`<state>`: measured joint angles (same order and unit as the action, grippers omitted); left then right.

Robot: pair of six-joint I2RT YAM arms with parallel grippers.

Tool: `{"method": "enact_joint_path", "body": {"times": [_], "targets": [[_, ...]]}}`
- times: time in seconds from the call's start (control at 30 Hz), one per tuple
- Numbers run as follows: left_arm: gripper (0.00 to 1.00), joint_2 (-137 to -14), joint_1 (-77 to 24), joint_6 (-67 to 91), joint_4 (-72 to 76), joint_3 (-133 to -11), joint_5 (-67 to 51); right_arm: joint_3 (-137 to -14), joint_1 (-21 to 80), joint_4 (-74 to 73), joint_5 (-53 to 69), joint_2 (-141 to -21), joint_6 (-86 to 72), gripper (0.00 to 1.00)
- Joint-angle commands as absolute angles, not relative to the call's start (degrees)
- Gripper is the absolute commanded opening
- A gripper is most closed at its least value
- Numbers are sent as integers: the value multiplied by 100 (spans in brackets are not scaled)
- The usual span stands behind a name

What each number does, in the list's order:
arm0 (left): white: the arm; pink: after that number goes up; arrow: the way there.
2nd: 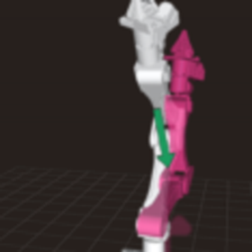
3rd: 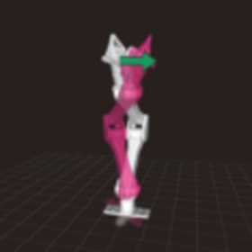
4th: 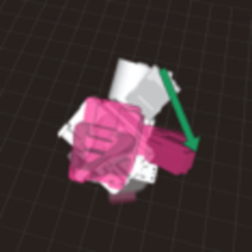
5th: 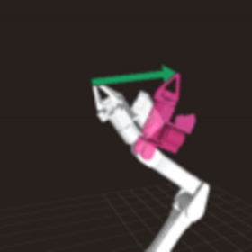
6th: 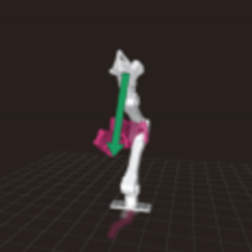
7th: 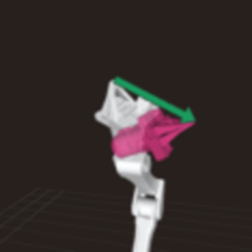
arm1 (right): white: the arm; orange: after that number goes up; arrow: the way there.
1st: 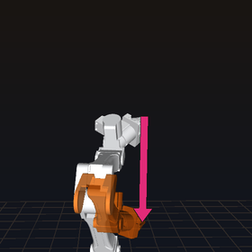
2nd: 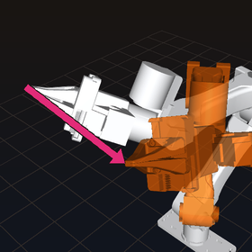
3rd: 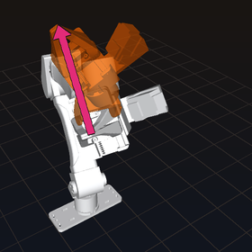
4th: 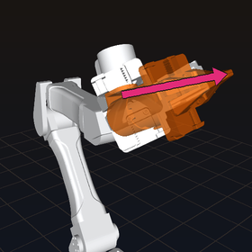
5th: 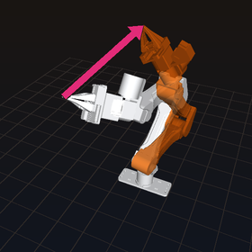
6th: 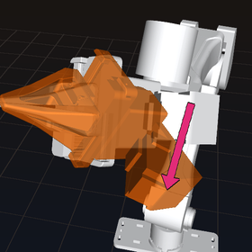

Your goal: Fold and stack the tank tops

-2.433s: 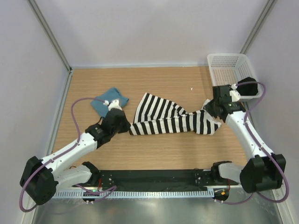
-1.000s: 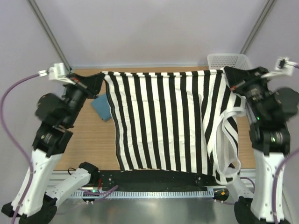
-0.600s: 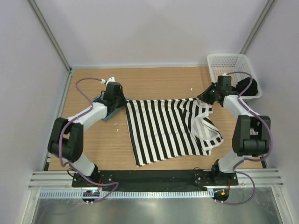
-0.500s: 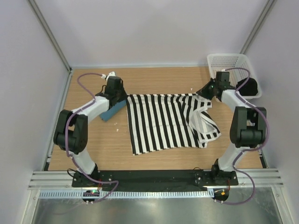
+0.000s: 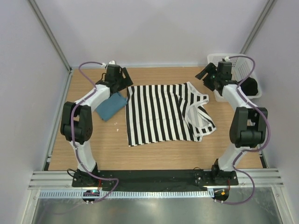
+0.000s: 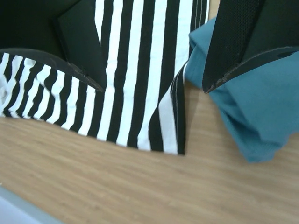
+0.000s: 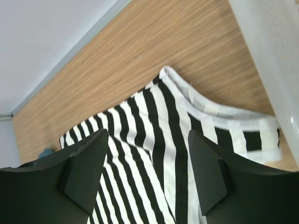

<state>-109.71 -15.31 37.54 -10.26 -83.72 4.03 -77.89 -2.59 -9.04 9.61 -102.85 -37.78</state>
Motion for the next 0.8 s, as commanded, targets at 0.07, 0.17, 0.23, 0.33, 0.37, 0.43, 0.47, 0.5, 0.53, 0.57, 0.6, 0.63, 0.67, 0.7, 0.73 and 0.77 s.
{"method": "enact_joint_path", "body": {"times": [0.07,0.17,0.23,0.33,0.37,0.43,0.47,0.5,0.53,0.57,0.6,0.63,0.67,0.7,0.73,0.77], "targets": [[72,-10152,-1521,3753,-1617,-7841,177,-6778,-132,-625,1134,-8861,-3542,73],[59,-9818,-1573,3797,-1608,-7357,-156,-6154,-97,-537,1177,-8343,-3560,71],[52,-9686,-1600,3841,-1643,-7112,-368,-5838,-88,-519,1213,-8157,-3560,68],[37,-9607,-1635,3823,-1714,-6935,-745,-5608,-70,-545,1257,-7954,-3490,64],[34,-9615,-1643,3832,-1723,-6830,-895,-5573,-70,-615,1274,-7919,-3454,64],[29,-9711,-1635,3849,-1740,-6794,-1202,-5485,-70,-659,1301,-7849,-3437,63],[27,-9877,-1635,3850,-1819,-6837,-1230,-5458,-53,-685,1301,-7823,-3428,63],[25,-9948,-1617,3850,-1863,-6855,-1230,-5432,-53,-686,1318,-7770,-3419,62],[20,-10010,-1600,3867,-1889,-6864,-1187,-5388,-53,-677,1310,-7743,-3410,62],[19,-10098,-1556,3928,-1864,-6829,-1143,-5370,-44,-703,1310,-7717,-3393,61],[18,-10107,-1503,3972,-1828,-6794,-1125,-5353,-44,-703,1310,-7673,-3384,61],[17,-10116,-1451,4025,-1759,-6742,-1125,-5335,-44,-712,1318,-7655,-3375,60],[17,-10125,-1294,4078,-1575,-6672,-1151,-5326,-35,-755,1310,-7638,-3358,60],[16,-10195,-1196,4122,-1521,-6627,-1160,-5317,-26,-756,1318,-7603,-3349,60],[15,-10248,-1074,4148,-1477,-6618,-1195,-5248,-18,-765,1310,-7559,-3340,60],[14,-10309,-846,4183,-1381,-6627,-1282,-5230,-18,-765,1310,-7532,-3340,60]]}}
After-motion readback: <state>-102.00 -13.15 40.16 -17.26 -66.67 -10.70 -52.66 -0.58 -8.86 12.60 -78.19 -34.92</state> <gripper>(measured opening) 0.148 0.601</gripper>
